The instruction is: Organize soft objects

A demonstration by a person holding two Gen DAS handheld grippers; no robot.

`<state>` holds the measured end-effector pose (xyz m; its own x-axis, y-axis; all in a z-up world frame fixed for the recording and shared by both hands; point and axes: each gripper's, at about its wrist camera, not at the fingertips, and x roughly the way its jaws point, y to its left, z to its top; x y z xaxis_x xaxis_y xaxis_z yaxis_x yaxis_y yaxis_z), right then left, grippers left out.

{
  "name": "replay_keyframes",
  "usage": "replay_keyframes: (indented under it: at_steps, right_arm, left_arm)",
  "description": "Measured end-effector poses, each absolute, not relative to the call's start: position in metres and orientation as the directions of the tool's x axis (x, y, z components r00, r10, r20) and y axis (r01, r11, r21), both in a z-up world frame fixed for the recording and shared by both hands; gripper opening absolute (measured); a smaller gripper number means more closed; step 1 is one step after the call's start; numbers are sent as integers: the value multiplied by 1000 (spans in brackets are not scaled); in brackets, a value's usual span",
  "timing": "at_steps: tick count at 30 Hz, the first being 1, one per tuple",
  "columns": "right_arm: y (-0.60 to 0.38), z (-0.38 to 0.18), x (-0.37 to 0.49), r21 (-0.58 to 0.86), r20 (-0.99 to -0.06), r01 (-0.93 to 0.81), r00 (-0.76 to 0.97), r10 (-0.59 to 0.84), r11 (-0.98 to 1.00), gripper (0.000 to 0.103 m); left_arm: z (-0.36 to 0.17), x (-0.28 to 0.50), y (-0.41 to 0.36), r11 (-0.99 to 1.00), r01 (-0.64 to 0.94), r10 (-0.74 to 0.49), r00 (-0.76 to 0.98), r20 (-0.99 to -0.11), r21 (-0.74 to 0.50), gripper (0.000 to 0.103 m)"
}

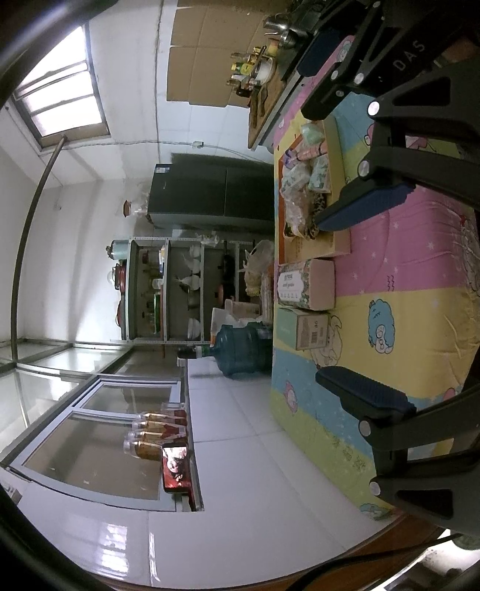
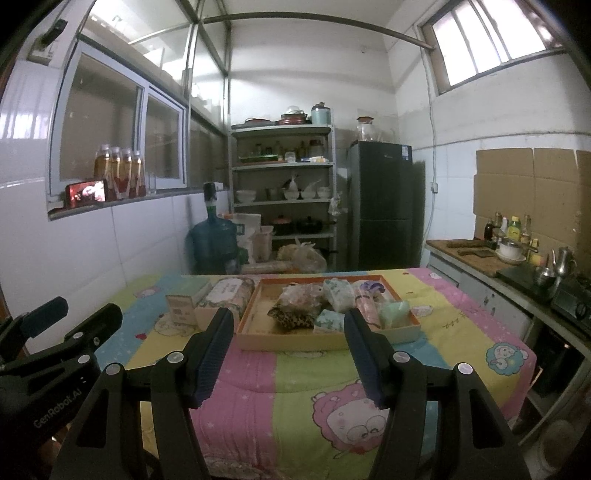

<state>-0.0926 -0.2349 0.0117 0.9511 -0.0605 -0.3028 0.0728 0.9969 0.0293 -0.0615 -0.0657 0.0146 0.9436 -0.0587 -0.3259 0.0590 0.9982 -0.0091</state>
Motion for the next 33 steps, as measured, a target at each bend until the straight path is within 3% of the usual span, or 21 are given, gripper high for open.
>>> replay_keyframes:
  at_steps: [33]
  right_arm:
    - [-235,11,-93,28,-301,73,952,-61,997,64]
  left_arm:
    - [17,-61,-62,998,58,-60,943,-327,-16,76]
